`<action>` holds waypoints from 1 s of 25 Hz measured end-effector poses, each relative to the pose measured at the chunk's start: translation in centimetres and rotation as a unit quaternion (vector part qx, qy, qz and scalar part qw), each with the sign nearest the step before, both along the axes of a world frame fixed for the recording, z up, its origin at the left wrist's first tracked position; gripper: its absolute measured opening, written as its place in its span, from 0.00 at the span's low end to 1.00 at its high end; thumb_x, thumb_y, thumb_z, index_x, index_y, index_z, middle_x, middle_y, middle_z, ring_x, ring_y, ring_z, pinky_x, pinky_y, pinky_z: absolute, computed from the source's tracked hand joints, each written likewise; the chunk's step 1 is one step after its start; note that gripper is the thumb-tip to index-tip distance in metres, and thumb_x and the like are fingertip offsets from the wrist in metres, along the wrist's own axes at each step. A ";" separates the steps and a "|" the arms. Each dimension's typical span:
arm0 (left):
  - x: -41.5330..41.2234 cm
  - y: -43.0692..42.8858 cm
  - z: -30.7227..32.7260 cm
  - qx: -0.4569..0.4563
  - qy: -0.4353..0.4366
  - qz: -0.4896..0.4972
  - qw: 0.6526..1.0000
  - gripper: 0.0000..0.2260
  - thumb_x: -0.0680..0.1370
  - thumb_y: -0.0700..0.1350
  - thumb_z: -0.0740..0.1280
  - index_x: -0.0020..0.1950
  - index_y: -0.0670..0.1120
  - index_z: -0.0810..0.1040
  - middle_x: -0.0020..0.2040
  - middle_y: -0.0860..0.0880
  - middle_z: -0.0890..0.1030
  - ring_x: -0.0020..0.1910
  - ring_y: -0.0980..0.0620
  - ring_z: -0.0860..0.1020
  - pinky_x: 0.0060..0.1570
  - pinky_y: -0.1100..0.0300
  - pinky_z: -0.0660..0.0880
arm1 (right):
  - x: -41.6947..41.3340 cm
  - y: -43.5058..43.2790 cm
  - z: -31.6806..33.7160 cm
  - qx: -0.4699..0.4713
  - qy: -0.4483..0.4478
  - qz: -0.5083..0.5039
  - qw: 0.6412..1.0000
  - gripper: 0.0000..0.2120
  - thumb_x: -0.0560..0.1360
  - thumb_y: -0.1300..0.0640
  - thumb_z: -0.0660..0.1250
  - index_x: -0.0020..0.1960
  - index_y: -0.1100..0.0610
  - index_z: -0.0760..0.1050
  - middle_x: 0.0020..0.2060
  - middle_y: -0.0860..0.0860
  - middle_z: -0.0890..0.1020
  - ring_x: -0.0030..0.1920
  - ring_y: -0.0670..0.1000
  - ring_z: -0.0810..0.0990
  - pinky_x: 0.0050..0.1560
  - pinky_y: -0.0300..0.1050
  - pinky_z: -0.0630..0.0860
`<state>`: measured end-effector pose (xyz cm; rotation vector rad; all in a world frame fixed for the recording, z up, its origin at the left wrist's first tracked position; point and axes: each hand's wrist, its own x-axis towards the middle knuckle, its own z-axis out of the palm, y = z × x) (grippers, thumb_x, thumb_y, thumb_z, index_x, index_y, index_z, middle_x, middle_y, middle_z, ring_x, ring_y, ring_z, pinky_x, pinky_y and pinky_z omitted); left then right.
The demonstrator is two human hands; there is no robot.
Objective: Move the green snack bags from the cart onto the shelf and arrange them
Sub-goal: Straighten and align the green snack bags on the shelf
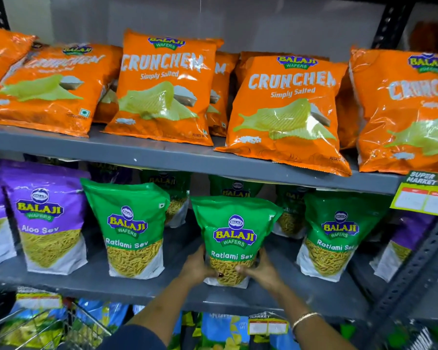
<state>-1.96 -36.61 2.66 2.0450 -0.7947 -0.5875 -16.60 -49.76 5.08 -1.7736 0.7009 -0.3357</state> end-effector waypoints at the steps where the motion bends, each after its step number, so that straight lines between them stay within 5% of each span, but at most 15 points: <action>1: 0.0 0.2 0.0 0.002 -0.006 0.004 1.000 0.42 0.58 0.46 0.76 0.69 0.45 0.63 0.66 0.43 0.76 0.65 0.42 0.74 0.61 0.46 0.74 | 0.1 0.0 0.0 -0.002 0.002 -0.001 1.000 0.39 0.63 0.60 0.77 0.67 0.57 0.60 0.62 0.54 0.73 0.67 0.55 0.70 0.60 0.44 0.67; 5: 0.3 0.9 -0.1 0.003 -0.013 0.001 1.000 0.39 0.62 0.44 0.77 0.69 0.44 0.63 0.65 0.43 0.76 0.64 0.43 0.74 0.61 0.49 0.74 | 0.2 1.1 0.3 -0.016 0.015 -0.007 1.000 0.37 0.65 0.62 0.75 0.68 0.59 0.60 0.57 0.52 0.74 0.63 0.52 0.72 0.56 0.40 0.68; 12: 0.8 1.9 -0.6 0.002 -0.025 -0.003 1.000 0.41 0.62 0.44 0.78 0.71 0.44 0.61 0.67 0.43 0.75 0.65 0.43 0.74 0.63 0.50 0.73 | 0.9 1.9 -0.2 -0.029 0.024 -0.011 0.999 0.36 0.65 0.58 0.76 0.67 0.58 0.61 0.64 0.57 0.75 0.60 0.53 0.74 0.56 0.42 0.70; 17: 1.1 1.7 -0.8 0.009 -0.021 -0.008 1.000 0.43 0.63 0.44 0.77 0.73 0.46 0.58 0.68 0.43 0.74 0.66 0.43 0.73 0.65 0.49 0.72 | 1.2 1.7 -0.7 -0.022 0.021 -0.007 0.999 0.39 0.65 0.57 0.76 0.69 0.57 0.59 0.66 0.56 0.73 0.65 0.55 0.72 0.64 0.49 0.70; 25: 1.3 1.3 -0.6 0.049 -0.028 -0.001 0.998 0.45 0.64 0.46 0.76 0.74 0.48 0.54 0.68 0.40 0.72 0.66 0.40 0.72 0.64 0.48 0.72 | 1.6 1.4 -0.7 -0.019 0.030 -0.012 0.999 0.41 0.65 0.57 0.75 0.70 0.59 0.56 0.69 0.57 0.69 0.68 0.57 0.69 0.64 0.47 0.69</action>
